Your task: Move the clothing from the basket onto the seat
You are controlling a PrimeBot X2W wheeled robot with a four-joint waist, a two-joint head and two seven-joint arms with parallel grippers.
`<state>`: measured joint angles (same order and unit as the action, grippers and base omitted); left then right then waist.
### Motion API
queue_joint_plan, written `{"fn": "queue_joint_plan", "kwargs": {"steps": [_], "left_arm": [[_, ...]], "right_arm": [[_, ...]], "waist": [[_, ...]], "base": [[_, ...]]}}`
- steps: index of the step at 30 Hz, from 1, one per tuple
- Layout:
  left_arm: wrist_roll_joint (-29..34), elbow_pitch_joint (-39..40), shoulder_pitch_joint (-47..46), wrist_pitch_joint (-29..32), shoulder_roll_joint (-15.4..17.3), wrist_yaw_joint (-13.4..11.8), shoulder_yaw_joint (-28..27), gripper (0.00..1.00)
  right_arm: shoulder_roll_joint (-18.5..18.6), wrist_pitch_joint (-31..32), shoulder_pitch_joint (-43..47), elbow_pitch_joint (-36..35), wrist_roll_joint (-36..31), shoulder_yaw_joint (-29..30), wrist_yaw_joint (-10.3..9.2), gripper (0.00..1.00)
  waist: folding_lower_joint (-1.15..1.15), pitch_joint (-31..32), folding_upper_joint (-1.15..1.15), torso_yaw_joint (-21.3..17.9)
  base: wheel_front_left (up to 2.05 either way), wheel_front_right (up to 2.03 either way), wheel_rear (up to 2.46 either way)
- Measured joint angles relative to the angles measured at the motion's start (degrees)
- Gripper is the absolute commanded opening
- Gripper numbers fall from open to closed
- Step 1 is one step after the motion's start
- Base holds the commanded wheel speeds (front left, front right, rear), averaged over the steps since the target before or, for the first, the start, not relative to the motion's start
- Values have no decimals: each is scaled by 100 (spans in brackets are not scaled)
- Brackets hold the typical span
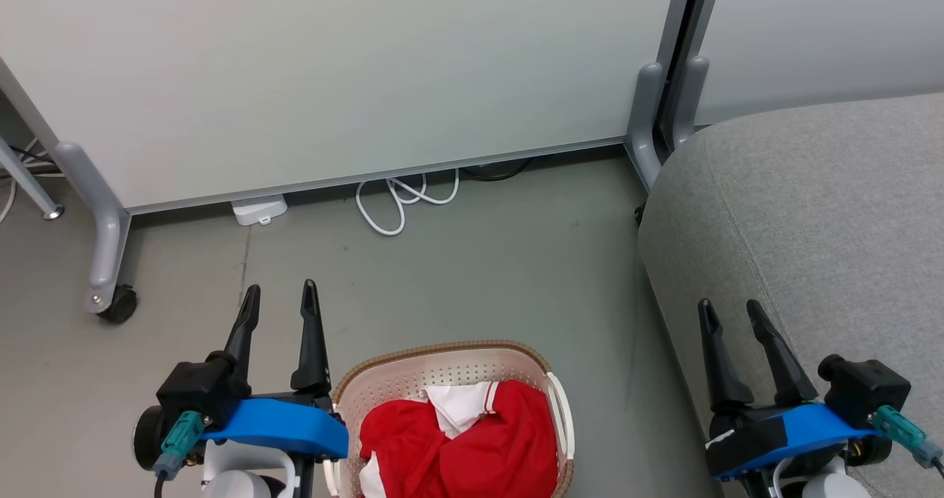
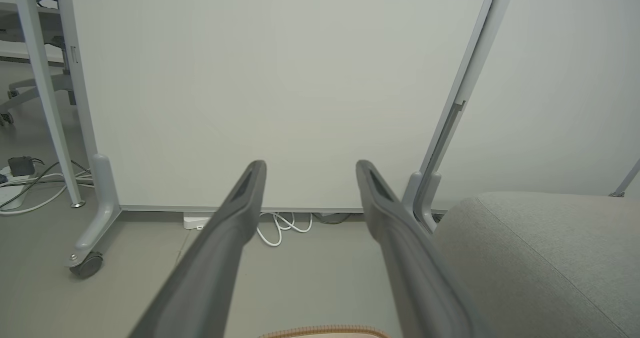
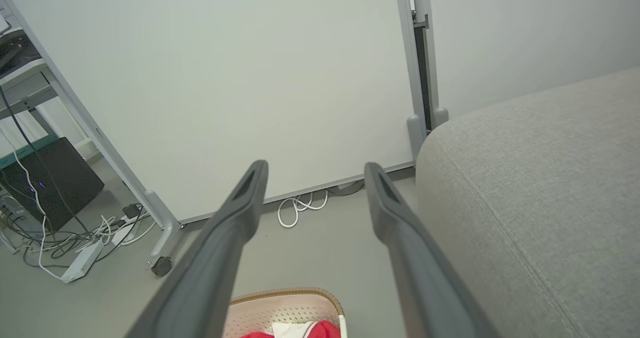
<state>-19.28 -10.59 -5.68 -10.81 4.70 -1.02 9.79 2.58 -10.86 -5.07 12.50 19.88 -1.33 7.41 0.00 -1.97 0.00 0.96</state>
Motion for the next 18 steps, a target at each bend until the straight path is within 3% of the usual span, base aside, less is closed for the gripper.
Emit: {"fn": "queue_joint_plan", "kwargs": {"steps": [18], "left_arm": [[789, -55, -3, -231, -101, 167, -3, 100]], "right_arm": [[7, -216, -6, -1, -827, -129, 1, 100]], "waist": [[0, 7, 0, 6]], "base": [[0, 0, 0]]}}
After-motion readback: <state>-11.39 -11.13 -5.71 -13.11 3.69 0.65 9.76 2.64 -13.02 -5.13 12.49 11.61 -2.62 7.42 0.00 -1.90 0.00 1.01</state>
